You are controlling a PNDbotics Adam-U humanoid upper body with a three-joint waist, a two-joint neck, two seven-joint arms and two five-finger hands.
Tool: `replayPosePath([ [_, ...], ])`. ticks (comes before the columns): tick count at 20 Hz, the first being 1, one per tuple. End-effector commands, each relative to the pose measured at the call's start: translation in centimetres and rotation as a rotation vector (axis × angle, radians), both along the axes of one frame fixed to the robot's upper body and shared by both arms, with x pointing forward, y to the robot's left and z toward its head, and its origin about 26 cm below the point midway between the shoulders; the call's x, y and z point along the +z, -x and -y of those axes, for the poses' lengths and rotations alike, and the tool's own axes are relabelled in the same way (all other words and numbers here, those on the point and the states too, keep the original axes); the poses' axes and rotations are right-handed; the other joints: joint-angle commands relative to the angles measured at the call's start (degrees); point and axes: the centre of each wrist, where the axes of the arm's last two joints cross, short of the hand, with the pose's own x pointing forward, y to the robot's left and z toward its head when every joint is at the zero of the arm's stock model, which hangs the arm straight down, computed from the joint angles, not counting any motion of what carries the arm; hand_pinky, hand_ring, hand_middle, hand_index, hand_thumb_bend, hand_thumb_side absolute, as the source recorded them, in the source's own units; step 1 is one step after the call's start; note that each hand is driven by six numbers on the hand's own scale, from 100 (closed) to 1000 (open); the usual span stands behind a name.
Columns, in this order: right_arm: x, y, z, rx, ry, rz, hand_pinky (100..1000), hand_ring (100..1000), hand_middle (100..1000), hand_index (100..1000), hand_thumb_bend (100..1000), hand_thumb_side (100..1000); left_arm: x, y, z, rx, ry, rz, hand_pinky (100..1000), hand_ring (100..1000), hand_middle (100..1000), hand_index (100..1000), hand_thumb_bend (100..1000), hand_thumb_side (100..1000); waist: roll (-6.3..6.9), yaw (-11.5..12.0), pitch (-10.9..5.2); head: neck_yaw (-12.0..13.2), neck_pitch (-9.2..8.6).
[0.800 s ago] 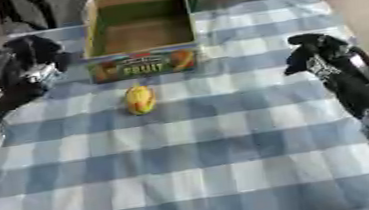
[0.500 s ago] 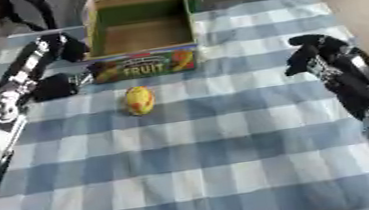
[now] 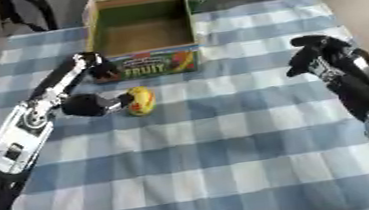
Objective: Pick up objects on the table and place them in the box.
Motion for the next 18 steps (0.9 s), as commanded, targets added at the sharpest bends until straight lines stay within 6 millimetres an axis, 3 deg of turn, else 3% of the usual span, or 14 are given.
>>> replayPosePath([
  [1,1.2,0.0,-0.1,0.011,0.001,0.038,691,572,551,798,100,568,0.8,-0.3,0.5,-0.021,-0.041,0.026,720,674,653,685,657,404,-0.19,-0.2,-1.10,0.1,-0.29],
  [18,0.9,0.0,-0.2,0.018,0.005,0.031,691,571,551,798,100,572,-0.6,-2.0,2.7,-0.025,-0.134,0.048,717,670,651,690,649,379,-0.31,-0.8,-0.94,0.4,-0.15],
])
